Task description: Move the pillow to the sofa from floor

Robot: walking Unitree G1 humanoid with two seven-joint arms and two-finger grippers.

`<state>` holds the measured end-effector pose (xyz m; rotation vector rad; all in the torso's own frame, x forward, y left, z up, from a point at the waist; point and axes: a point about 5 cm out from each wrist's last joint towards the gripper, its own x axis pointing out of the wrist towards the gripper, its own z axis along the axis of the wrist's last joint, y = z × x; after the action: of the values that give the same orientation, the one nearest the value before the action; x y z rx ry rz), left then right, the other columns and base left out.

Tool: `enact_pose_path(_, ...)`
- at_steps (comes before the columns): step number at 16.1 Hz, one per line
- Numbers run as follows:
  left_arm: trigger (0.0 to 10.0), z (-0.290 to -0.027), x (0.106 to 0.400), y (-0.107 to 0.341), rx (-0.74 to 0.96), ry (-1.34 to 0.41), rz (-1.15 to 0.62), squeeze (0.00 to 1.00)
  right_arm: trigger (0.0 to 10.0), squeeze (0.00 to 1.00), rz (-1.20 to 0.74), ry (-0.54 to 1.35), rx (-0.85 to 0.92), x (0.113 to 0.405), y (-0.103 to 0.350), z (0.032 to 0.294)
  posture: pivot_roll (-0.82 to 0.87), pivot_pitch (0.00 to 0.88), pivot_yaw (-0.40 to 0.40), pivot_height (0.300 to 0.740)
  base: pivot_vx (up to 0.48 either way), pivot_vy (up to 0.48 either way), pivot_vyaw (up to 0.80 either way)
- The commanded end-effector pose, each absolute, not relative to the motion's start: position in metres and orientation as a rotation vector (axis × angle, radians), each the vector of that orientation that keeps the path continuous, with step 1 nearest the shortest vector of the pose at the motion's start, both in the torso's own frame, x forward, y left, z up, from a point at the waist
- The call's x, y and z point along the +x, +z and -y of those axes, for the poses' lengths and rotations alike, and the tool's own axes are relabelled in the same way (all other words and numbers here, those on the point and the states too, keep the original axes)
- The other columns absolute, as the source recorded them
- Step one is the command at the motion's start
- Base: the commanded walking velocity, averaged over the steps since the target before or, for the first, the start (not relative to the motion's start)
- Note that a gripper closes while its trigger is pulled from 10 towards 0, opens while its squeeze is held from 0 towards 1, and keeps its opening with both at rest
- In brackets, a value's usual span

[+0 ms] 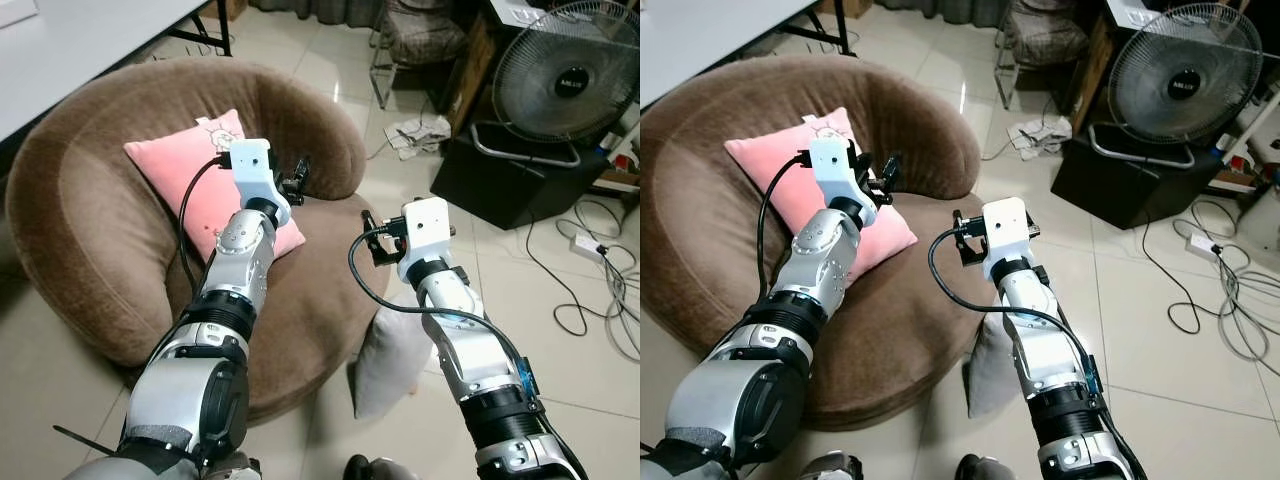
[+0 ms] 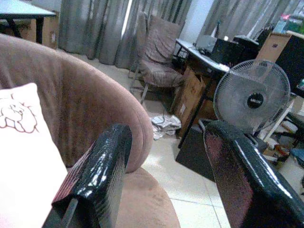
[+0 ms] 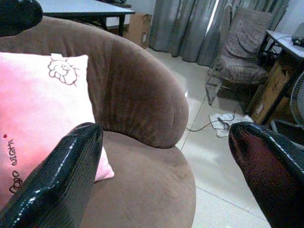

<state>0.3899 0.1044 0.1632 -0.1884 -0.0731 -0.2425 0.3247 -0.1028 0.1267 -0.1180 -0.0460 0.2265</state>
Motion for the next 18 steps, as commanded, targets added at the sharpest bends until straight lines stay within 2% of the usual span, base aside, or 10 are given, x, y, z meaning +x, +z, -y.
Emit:
enact_pose_path(1, 10.0, -0.1029, 0.3886, 0.16, -0.181, -0.24, 0.049, 0.0, 10.0, 0.0, 0.037, 0.219, -0.107, 0.322, 0.1253, 0.1031, 0.06, 0.173, -0.08, 0.74, 0.0, 0.0, 0.0)
enact_pose_path(4, 10.0, -0.1022, 0.3871, 0.1582, -0.165, -0.235, 0.038, 0.0, 10.0, 0.0, 0.037, 0.223, -0.104, 0.3183, 0.1255, 0.1035, 0.05, 0.229, -0.094, 0.74, 0.0, 0.0, 0.0)
enact_pose_path(18, 10.0, -0.0993, 0.384, 0.1573, -0.182, -0.245, 0.034, 0.0, 10.0, 0.0, 0.026, 0.232, -0.112, 0.3176, 0.1244, 0.1024, 0.06, 0.207, -0.091, 0.74, 0.0, 0.0, 0.0)
